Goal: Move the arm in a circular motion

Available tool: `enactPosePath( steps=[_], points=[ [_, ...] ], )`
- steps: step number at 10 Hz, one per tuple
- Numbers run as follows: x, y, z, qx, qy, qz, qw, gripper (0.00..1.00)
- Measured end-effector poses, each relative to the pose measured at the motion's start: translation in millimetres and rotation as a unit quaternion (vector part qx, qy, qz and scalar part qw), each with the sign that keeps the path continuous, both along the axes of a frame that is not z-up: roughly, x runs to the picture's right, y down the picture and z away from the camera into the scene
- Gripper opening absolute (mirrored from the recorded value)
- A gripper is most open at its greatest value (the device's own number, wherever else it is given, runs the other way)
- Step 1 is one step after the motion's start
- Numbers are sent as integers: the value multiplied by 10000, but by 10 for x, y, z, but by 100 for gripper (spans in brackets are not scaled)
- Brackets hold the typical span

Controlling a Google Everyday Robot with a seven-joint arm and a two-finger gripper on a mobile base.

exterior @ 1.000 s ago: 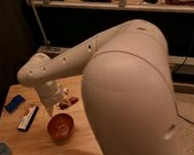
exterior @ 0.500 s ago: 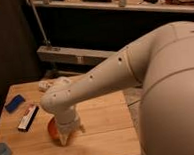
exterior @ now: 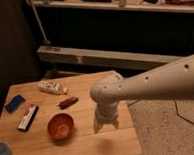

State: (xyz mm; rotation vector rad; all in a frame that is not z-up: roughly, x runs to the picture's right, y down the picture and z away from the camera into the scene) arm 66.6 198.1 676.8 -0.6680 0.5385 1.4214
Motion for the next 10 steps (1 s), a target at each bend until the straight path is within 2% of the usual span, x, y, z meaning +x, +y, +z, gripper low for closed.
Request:
enactPosePath(
  steps=[2, 3, 6, 9, 10],
  points=[
    [320, -205, 206, 41, 319, 253, 9992, 65],
    [443, -413, 371, 111, 485, 371, 9981, 65],
    [550, -1044, 814, 251, 855, 651, 9939, 65],
    [491, -1594, 1118, 354, 1128, 893, 9890, 65],
    [420, -1718, 1188, 388, 1160, 940, 9880, 65]
  ],
)
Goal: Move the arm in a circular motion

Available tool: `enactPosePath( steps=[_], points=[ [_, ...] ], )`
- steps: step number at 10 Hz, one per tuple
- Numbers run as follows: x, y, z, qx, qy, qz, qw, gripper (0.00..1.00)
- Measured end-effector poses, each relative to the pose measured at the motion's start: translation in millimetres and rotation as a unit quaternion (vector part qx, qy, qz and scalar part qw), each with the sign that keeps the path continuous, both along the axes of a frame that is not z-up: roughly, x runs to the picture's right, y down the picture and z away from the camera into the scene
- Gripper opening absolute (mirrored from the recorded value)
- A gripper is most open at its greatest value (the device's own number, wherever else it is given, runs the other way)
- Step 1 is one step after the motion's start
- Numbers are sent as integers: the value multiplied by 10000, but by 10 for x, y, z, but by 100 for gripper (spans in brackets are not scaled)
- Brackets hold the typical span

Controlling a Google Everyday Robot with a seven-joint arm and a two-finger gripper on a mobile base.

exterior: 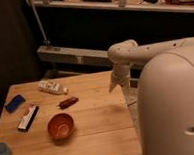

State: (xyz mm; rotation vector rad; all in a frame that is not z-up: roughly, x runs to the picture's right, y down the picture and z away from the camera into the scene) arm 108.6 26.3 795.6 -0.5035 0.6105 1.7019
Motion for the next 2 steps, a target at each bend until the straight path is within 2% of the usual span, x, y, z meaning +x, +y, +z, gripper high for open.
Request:
enactPosePath(
  steps=[2],
  points=[
    [-188, -120, 92, 32, -32, 0, 10000, 65]
  ],
)
